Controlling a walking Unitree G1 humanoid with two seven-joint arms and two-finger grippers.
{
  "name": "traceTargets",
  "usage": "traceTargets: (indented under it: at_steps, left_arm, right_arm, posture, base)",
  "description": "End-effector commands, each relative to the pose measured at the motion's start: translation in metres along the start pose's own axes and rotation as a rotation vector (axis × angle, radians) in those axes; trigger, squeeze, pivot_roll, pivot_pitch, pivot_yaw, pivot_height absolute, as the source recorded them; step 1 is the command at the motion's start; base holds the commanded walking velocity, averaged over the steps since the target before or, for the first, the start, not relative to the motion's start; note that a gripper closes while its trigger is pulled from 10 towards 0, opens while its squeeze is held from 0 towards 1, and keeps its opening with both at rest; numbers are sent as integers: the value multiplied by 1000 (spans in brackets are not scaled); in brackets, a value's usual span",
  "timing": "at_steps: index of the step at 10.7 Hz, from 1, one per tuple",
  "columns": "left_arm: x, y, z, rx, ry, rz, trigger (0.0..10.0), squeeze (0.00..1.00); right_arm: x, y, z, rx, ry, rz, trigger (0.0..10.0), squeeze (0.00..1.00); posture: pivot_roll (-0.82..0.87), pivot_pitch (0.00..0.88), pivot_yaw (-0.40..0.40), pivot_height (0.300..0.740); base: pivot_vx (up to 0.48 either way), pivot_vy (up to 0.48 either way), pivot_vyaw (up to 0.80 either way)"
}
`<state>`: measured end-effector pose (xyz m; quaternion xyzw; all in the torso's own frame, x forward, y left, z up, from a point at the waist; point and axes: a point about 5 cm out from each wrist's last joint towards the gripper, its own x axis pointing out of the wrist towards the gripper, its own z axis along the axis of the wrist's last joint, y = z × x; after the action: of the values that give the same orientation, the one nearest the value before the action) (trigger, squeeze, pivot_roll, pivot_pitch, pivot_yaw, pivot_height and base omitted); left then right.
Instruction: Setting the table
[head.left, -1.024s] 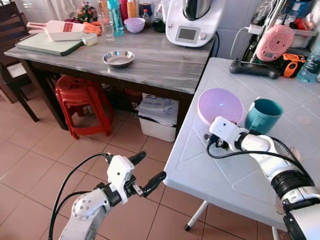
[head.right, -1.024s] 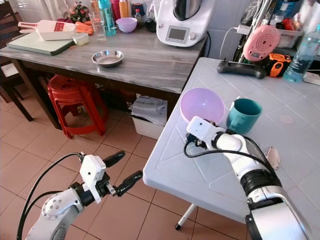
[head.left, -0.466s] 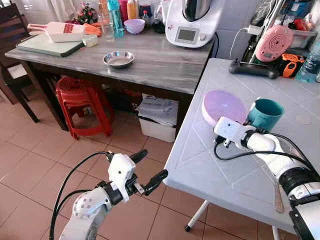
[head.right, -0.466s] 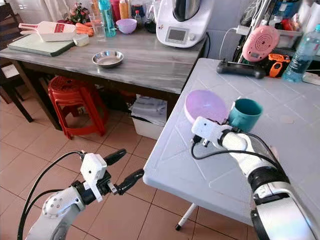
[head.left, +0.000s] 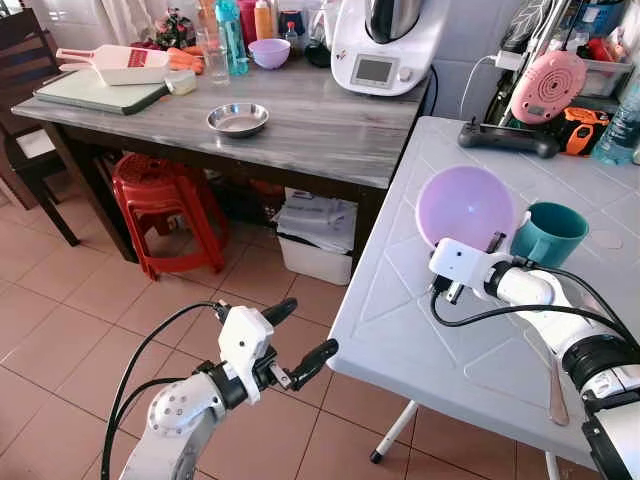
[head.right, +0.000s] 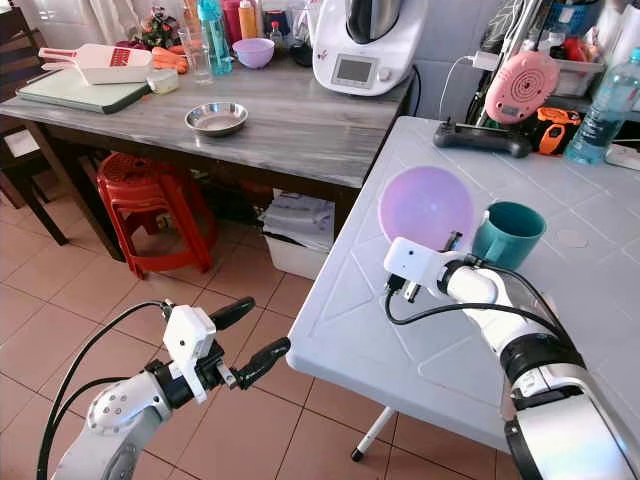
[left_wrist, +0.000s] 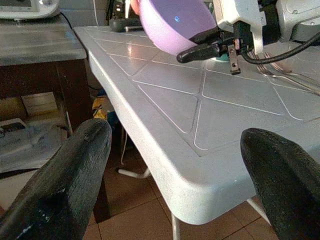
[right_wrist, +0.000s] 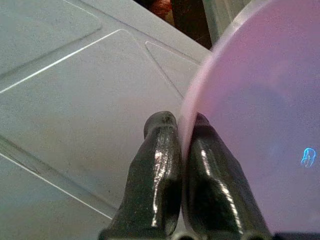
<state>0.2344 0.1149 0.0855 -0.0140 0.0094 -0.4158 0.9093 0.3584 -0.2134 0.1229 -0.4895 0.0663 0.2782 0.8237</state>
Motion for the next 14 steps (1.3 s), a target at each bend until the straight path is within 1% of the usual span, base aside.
traceTargets:
  at_steps: [1,2,3,4,5,6,7,9,10,11,12,14]
  left_arm:
    - [2,1,3,16,-7,0,10000,0]
    - [2,5,4,35,-14,37,10000,0]
    - [2,19,6,76,-10,150,10000,0]
    - [3,29,5,100,2,228,10000,0]
    - [4,49,-5,86,54,411,10000,0]
    - [4,52,-5,95,44,438,10000,0]
    - [7,55,-7,75,27,467,10000,0]
    - [13,64,-6,-3,0,543,10000,0]
    - [17,66,-6,-1,-6,541,10000,0]
    - [21,67,-6,-1,-7,527,10000,0]
    - [24,67,-6,2,-6,513,10000,0]
    - [29,69,-5,1,-12,506,10000,0]
  right_arm:
    - [2,-4,10,-22,-46,-8,0,0]
    - [2,-6,16,-21,-91,-18,0,0]
    - [2,-6,27,2,-166,-37,0,0]
    - [1,-6,36,21,-223,-58,0,0]
    - [-1,6,57,52,-332,-130,0,0]
    - [-1,9,62,101,-350,-171,3569,0]
    - [-5,21,69,225,-371,-274,10000,0]
    - [-13,42,64,313,-317,-379,10000,0]
    - [-20,53,63,374,-284,-422,10000,0]
    - [-25,61,64,425,-261,-433,10000,0]
    - [-26,65,65,421,-252,-432,10000,0]
    - [-30,64,64,431,-235,-452,10000,0]
  posture:
    - [26,0,25,740]
    - [27,0,21,740]
    - [28,0,20,740]
    - [29,0,16,740]
    - [29,0,12,740]
    - [27,0,12,740]
    - [23,0,12,740]
    - [13,0,21,740]
    - [-2,0,35,740]
    - [-13,0,42,740]
    - [-22,0,51,740]
    - [-31,0,61,740]
  base:
    - [0,0,0]
    - [0,0,0]
    - [0,0,0]
    - [0,0,0]
    - [0,0,0]
    - [0,0,0]
    - [0,0,0]
    - [0,0,0]
    - [0,0,0]
    - [0,0,-494]
    - [0,247,-575]
    - [0,262,-578]
